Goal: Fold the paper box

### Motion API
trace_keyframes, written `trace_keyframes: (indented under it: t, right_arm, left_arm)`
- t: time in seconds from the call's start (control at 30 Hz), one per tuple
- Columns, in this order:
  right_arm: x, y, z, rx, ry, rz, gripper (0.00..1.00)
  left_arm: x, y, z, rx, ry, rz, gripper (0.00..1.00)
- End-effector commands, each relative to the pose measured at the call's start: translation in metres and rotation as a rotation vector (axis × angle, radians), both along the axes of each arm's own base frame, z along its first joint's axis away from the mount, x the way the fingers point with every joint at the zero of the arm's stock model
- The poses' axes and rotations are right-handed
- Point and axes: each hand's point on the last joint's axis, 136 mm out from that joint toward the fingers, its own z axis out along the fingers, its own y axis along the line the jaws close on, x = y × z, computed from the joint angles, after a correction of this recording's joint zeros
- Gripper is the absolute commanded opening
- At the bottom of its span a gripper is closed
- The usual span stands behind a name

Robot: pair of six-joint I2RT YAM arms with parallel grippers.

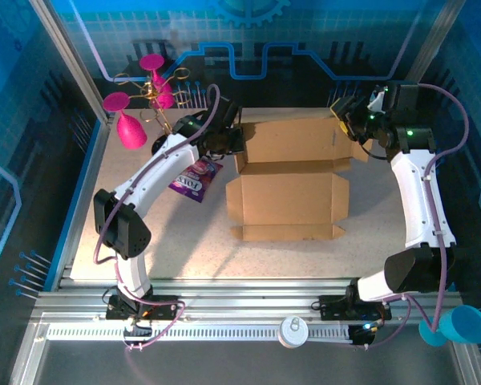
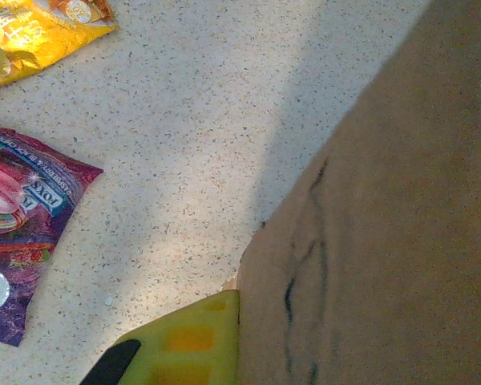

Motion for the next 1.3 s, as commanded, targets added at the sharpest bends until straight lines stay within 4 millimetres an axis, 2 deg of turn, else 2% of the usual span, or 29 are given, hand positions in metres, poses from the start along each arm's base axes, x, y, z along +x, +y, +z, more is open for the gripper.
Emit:
trace_keyframes:
  t: [0.0,0.07,0.13,0.27,0.4,0.43,0.47,0.5,0.57,0.6,0.7,0.83,0.97,1.07,1.27]
  right_arm:
    - [-0.004,0.013,0.005,0.049,-0.005,0.027,0.40]
    - [-0.004,0.014,0.007,0.057,-0.006,0.021,0.34]
    - [-0.005,0.014,0.008,0.067,-0.007,0.013,0.22]
    - [-0.006,0.012,0.010,0.074,-0.009,-0.002,0.11]
    - [-0.008,0.008,0.015,0.080,-0.027,-0.027,0.07]
    - [-0.008,0.006,0.017,0.079,-0.035,-0.033,0.08]
    - [-0.009,0.003,0.020,0.077,-0.043,-0.041,0.17]
    - [-0.011,0.001,0.023,0.075,-0.054,-0.047,0.30]
    - [-0.017,-0.008,0.029,0.049,-0.080,-0.077,0.45]
    - [-0.022,-0.015,0.031,0.025,-0.095,-0.100,0.49]
    - [-0.045,-0.037,0.026,-0.042,-0.107,-0.180,0.51]
    - [-0.077,-0.054,-0.002,-0.102,-0.080,-0.230,0.51]
    - [-0.096,-0.055,-0.047,-0.163,-0.004,-0.209,0.52]
    - [-0.097,-0.056,-0.070,-0.195,0.026,-0.191,0.54]
    - [-0.092,-0.063,-0.101,-0.243,0.082,-0.182,0.56]
  left_arm:
    - [-0.006,-0.006,0.027,-0.038,-0.043,-0.035,0.00]
    - [-0.006,-0.006,0.028,-0.038,-0.044,-0.034,0.00]
    - [-0.006,-0.006,0.029,-0.038,-0.048,-0.034,0.00]
    - [-0.006,-0.007,0.031,-0.041,-0.051,-0.037,0.00]
    - [-0.008,-0.005,0.032,-0.038,-0.052,-0.036,0.00]
    - [-0.008,-0.005,0.033,-0.038,-0.052,-0.035,0.00]
    - [-0.008,-0.005,0.032,-0.037,-0.050,-0.035,0.00]
    - [-0.008,-0.005,0.034,-0.039,-0.051,-0.034,0.00]
    - [-0.008,-0.004,0.034,-0.041,-0.050,-0.029,0.00]
    - [-0.009,-0.004,0.035,-0.040,-0.049,-0.029,0.00]
    - [-0.008,-0.002,0.038,-0.037,-0.055,-0.026,0.00]
    - [-0.007,-0.002,0.039,-0.036,-0.059,-0.027,0.00]
    - [-0.006,-0.001,0.041,-0.035,-0.059,-0.028,0.00]
    - [-0.005,-0.001,0.042,-0.037,-0.060,-0.030,0.00]
    - [-0.002,-0.003,0.046,-0.043,-0.062,-0.034,0.00]
